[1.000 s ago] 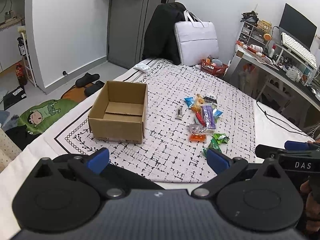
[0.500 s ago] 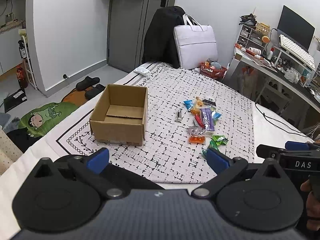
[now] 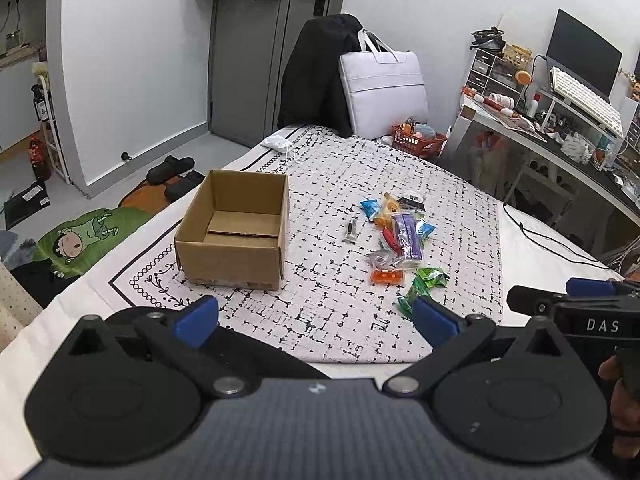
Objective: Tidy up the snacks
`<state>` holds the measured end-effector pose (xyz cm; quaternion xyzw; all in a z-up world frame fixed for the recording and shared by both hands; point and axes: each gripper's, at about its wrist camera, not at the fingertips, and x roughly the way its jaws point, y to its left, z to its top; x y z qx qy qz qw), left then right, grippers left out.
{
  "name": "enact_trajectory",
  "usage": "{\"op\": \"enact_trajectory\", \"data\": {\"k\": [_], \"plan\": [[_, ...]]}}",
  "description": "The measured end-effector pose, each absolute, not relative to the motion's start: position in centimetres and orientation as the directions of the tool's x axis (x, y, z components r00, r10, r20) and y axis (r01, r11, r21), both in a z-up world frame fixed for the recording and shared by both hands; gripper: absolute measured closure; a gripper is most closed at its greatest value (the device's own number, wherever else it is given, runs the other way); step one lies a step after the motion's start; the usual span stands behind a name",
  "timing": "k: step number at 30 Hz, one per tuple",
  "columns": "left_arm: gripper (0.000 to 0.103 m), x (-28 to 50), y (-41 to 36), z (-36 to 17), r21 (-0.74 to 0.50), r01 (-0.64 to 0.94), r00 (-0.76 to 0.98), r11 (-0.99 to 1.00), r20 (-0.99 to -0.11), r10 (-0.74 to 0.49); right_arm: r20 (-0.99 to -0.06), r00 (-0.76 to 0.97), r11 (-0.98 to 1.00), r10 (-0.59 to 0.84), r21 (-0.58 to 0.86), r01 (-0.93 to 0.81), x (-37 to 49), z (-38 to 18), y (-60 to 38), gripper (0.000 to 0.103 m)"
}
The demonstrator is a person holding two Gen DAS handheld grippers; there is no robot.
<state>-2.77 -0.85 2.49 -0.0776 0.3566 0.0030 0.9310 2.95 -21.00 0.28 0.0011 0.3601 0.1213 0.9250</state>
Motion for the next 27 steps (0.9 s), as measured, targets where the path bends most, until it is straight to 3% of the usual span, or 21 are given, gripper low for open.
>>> {"op": "enact_trajectory", "data": {"k": [27], "plan": [[0.0,2.3,-2.3,2.4,-0.164,-0.049,0.735,0.985,-0.673,-0.076,-0.657,0.706,0.964,0.264,0.171,-0.202,7.8,-0.6,-23.7,0.0]]}}
